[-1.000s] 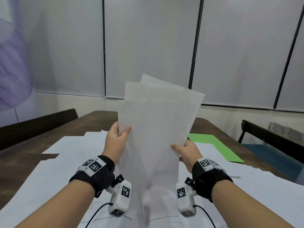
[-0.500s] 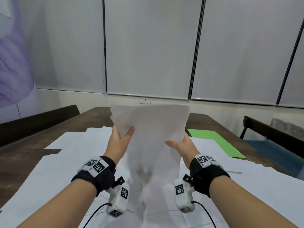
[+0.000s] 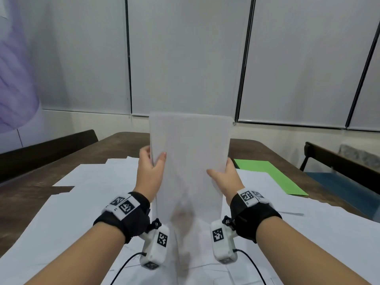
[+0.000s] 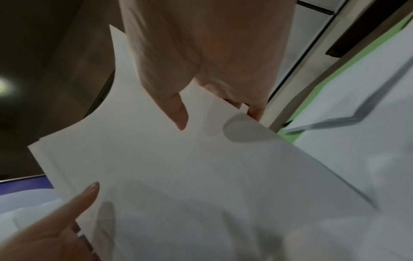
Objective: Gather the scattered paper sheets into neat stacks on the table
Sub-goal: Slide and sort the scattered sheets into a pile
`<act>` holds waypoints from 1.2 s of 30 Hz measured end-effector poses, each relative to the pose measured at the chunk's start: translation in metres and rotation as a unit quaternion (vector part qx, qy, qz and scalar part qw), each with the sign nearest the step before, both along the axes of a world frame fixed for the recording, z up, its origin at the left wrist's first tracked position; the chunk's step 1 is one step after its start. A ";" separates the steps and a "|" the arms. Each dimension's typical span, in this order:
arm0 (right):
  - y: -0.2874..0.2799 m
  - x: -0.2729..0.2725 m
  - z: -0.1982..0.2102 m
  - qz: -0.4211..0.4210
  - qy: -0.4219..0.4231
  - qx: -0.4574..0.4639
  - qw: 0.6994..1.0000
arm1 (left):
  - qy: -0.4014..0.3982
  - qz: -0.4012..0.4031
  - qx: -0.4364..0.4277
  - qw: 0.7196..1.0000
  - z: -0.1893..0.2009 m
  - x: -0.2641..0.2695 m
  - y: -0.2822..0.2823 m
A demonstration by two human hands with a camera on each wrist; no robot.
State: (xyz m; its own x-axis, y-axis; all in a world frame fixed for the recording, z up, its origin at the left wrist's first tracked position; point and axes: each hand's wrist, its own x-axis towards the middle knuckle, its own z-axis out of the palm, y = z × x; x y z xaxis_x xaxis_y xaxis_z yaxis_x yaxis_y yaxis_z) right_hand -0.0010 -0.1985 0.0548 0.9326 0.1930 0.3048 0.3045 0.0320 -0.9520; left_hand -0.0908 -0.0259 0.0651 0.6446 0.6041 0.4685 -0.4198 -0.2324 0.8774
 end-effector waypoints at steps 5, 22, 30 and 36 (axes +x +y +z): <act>-0.003 -0.004 -0.041 0.012 0.072 -0.071 0.995 | 0.172 -0.060 -0.034 0.983 -0.039 -0.005 -0.001; -0.046 0.025 -0.080 0.002 0.170 -0.448 0.878 | 0.638 0.068 0.151 0.752 -0.094 0.002 0.098; -0.041 0.035 -0.075 0.032 0.127 -0.635 0.761 | 0.677 0.012 0.188 0.712 -0.085 -0.004 0.117; -0.038 0.051 -0.081 0.030 0.146 -0.653 0.742 | 0.673 0.020 0.231 0.703 -0.085 -0.006 0.117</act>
State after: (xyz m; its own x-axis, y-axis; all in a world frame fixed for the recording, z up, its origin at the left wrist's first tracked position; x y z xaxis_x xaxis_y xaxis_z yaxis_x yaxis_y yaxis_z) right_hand 0.0496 -0.2366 -0.0258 0.8999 0.1903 -0.3925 0.1151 -0.9715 -0.2072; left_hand -0.0965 0.0913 -0.0202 0.6791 0.6174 -0.3970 0.7319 -0.6113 0.3012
